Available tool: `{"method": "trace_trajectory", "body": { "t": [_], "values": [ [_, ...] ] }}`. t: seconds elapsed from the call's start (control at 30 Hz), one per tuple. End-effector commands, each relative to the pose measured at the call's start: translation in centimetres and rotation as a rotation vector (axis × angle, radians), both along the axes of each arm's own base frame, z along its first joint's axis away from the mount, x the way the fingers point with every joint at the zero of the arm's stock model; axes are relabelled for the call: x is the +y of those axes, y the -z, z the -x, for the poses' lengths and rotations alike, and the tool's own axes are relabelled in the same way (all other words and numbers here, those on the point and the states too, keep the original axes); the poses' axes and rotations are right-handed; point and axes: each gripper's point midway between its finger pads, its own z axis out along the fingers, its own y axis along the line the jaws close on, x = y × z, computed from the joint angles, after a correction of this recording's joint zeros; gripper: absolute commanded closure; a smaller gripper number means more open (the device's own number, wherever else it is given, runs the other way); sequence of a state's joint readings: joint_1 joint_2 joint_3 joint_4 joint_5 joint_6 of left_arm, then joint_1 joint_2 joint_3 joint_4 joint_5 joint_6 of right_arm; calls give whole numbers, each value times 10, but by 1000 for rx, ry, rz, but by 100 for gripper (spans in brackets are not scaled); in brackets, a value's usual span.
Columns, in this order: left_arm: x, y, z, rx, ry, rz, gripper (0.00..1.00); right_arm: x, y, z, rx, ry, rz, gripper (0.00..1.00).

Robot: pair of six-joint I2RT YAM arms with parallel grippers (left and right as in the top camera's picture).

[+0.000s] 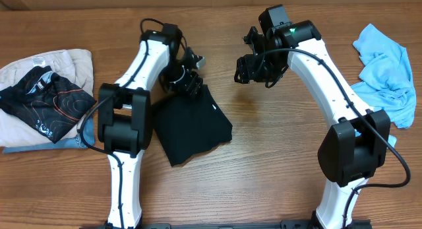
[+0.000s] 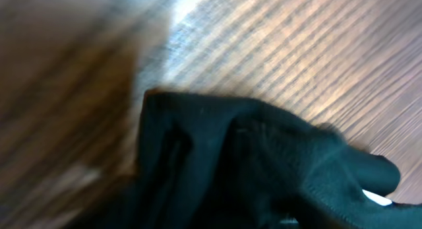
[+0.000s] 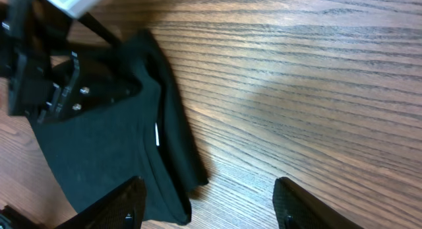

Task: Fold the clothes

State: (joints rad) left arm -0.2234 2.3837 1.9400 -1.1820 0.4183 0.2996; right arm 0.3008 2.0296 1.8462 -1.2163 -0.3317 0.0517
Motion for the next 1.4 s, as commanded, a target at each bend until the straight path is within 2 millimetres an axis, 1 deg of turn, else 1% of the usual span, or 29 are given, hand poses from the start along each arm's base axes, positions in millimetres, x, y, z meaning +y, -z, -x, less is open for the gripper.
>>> {"method": "trace_trajectory", "body": {
  "t": [0.0,0.1,0.17,0.2,0.23,0.3,0.37,0.4,0.43,0.47,0.53,0.57,0.6,0.67,0.8,0.87,0.97,1.07,1.17,1.3,1.33,1.37],
  "values": [
    [1,18,7,30,37,-49,75,-1,-13,-4,-38,2,-2,34],
    [6,19,6,27,27,-78,87,-2,-13,-3,-35,2,0,34],
    [13,13,1,20,-7,-100,93,-2,-12,-3,-32,2,1,34],
    [17,9,-2,15,-29,-108,96,-3,-12,-3,-31,4,2,34],
    [20,4,-5,7,-42,-112,96,-3,-12,-3,-31,6,2,35],
    [27,-14,-13,-25,-80,-118,96,-7,-12,-5,-32,15,8,35],
    [33,-37,-22,-68,-112,-112,96,-12,-11,-6,-35,24,21,35],
    [39,-52,-27,-99,-137,-117,96,-14,-11,-7,-35,28,26,35],
    [47,-69,-33,-140,-171,-135,96,-18,-10,-7,-32,35,36,35],
    [59,-93,-38,-200,-213,-163,96,-25,-9,-7,-27,48,56,36],
    [76,-123,-41,-275,-261,-206,96,-36,-7,-7,-21,66,87,36],
    [87,-139,-41,-313,-298,-236,96,-42,-7,-8,-21,76,104,36],
    [103,-160,-40,-359,-347,-270,96,-49,-8,-8,-24,90,124,37],
    [122,-186,-35,-409,-404,-301,96,-58,-13,-8,-32,107,144,37],
    [160,-228,-24,-483,-532,-320,96,-75,-30,-7,-73,133,166,36],
    [183,-249,-14,-512,-608,-326,96,-82,-40,-5,-93,134,170,36],
    [218,-270,-1,-548,-713,-361,96,-89,-48,-1,-100,148,173,36],
    [250,-283,9,-568,-801,-378,95,-92,-49,2,-90,152,176,36],
    [279,-287,20,-558,-898,-389,96,-92,-48,5,-77,150,179,36],
    [312,-286,32,-533,-1007,-408,96,-92,-48,6,-76,151,178,36],
    [324,-287,36,-532,-1045,-414,96,-92,-48,6,-75,150,179,36],
    [329,-287,37,-534,-1059,-417,96,-92,-48,6,-73,150,179,36]
  ]
}}
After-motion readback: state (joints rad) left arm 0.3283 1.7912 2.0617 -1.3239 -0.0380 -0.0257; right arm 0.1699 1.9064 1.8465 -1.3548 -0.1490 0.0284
